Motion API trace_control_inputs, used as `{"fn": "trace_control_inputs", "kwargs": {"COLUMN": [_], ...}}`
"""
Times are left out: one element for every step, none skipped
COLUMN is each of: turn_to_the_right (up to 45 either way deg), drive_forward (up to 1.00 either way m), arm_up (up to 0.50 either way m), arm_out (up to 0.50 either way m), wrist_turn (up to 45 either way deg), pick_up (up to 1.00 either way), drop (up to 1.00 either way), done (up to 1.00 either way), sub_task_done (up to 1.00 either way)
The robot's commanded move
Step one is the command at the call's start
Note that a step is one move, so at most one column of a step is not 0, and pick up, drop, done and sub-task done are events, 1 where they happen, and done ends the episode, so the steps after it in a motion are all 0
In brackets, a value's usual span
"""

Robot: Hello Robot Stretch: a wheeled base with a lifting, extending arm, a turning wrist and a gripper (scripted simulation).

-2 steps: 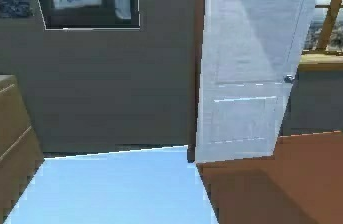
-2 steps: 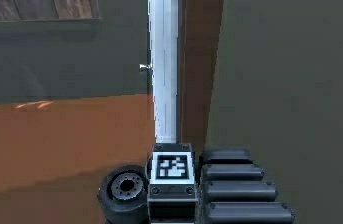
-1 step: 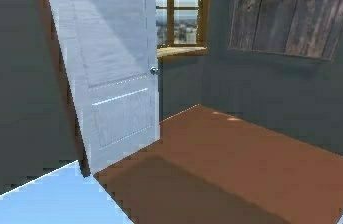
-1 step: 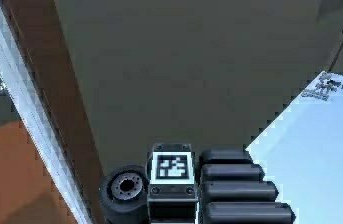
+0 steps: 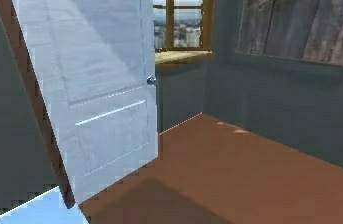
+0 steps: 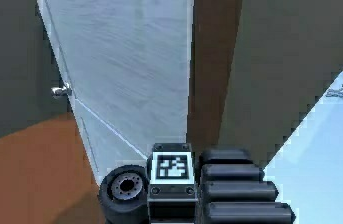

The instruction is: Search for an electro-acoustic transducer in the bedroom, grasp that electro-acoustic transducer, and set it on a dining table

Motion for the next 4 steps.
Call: {"fn": "trace_control_inputs", "kwargs": {"turn_to_the_right": [36.0, 0.0, 9.0, 0.0], "drive_forward": [0.0, 1.0, 0.0, 0.35], "arm_up": [0.0, 0.0, 0.0, 0.0], "arm_out": [0.0, 0.0, 0.0, 0.0], "wrist_turn": [0.0, 0.0, 0.0, 0.0], "pick_up": [0.0, 0.0, 0.0, 0.0], "drop": [0.0, 0.0, 0.0, 0.0], "done": [0.0, 0.0, 0.0, 0.0], "sub_task_done": [0.0, 0.0, 0.0, 0.0]}}
